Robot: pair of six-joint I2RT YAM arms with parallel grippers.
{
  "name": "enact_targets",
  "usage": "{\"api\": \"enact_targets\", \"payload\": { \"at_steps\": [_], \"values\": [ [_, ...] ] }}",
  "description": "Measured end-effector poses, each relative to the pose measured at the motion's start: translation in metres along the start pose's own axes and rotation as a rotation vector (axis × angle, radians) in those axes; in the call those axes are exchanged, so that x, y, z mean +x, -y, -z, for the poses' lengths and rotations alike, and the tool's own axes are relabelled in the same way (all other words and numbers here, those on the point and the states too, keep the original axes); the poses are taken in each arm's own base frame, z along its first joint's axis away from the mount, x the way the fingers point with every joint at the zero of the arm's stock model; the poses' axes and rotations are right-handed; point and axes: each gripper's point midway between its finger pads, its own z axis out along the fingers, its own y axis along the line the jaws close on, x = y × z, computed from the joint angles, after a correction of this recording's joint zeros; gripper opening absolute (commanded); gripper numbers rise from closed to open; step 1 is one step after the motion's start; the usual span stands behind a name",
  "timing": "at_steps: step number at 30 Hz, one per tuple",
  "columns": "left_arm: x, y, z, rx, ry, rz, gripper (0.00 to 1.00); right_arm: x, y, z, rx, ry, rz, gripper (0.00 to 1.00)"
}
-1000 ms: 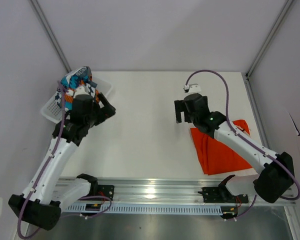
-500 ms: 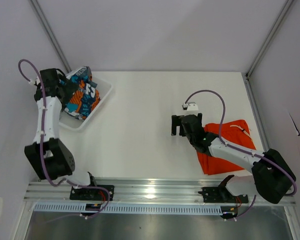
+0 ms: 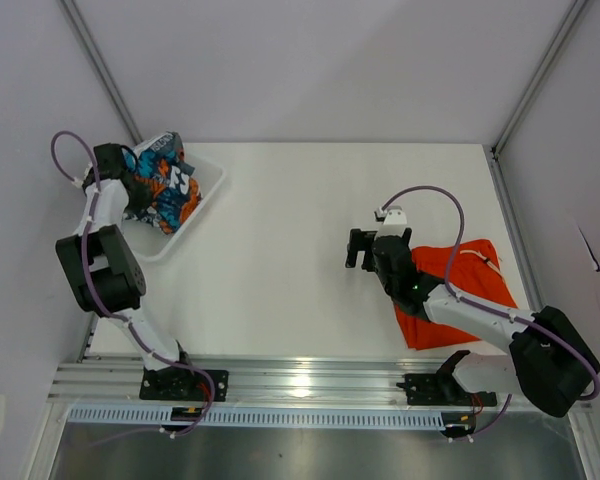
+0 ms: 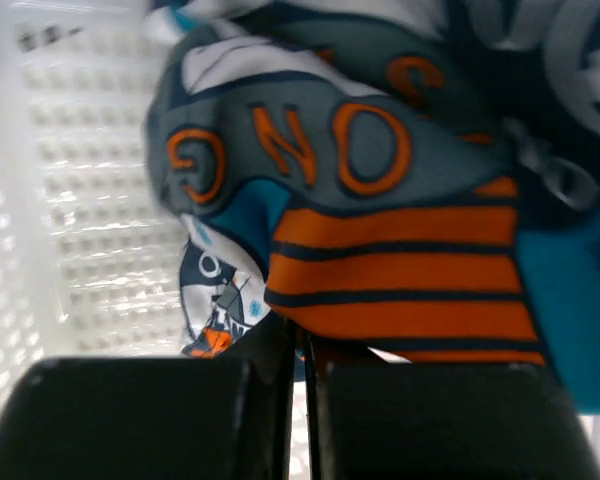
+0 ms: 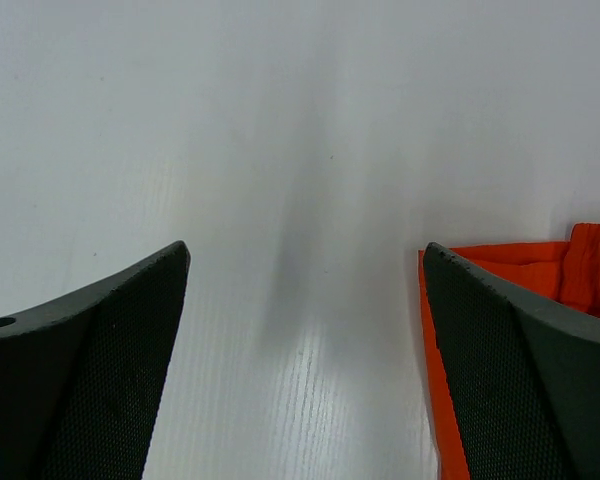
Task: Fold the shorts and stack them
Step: Grab the shorts from the pile
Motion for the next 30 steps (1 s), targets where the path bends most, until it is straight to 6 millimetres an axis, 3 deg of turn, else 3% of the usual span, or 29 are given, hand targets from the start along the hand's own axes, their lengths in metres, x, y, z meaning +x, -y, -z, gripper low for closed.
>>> {"api": "enact_targets", "payload": {
  "at_steps": [3, 6, 8, 12, 14, 16, 19, 22, 27, 30],
  "values": [
    [-0.003, 0.032, 0.021, 0.079, 0.047, -0.031, 0.00, -0.002, 0.001, 0.002, -0.004, 0.013, -0.007, 0.99],
    [0.003, 0.068, 0.064, 0.203, 0.100, -0.100, 0.00, -0.002, 0.001, 0.002, -0.006, 0.017, -0.009, 0.99],
    [0.011, 0.095, 0.108, 0.316, 0.143, -0.160, 0.00, -0.002, 0.000, 0.001, -0.007, 0.020, -0.011, 0.99],
    [0.037, 0.145, 0.223, 0.617, 0.230, -0.289, 0.00, -0.004, 0.000, 0.001, -0.009, 0.029, -0.015, 0.99],
    [0.054, 0.163, 0.281, 0.784, 0.248, -0.343, 0.00, -0.004, 0.000, 0.002, -0.010, 0.034, -0.017, 0.99],
    [0.062, 0.171, 0.325, 0.907, 0.265, -0.377, 0.00, -0.004, 0.002, 0.004, -0.012, 0.039, -0.020, 0.99],
    [0.060, 0.174, 0.387, 1.068, 0.317, -0.392, 0.00, -0.004, 0.004, 0.007, -0.011, 0.045, -0.023, 1.00],
    [0.055, 0.162, 0.437, 1.181, 0.354, -0.391, 0.00, -0.006, 0.004, 0.008, -0.010, 0.056, -0.028, 0.99],
    [0.052, 0.122, 0.518, 1.368, 0.386, -0.366, 0.00, -0.006, 0.007, 0.010, -0.006, 0.069, -0.033, 1.00],
    [0.057, 0.093, 0.552, 1.468, 0.378, -0.339, 0.00, -0.008, 0.008, 0.011, -0.007, 0.080, -0.037, 1.00]
  ]
}}
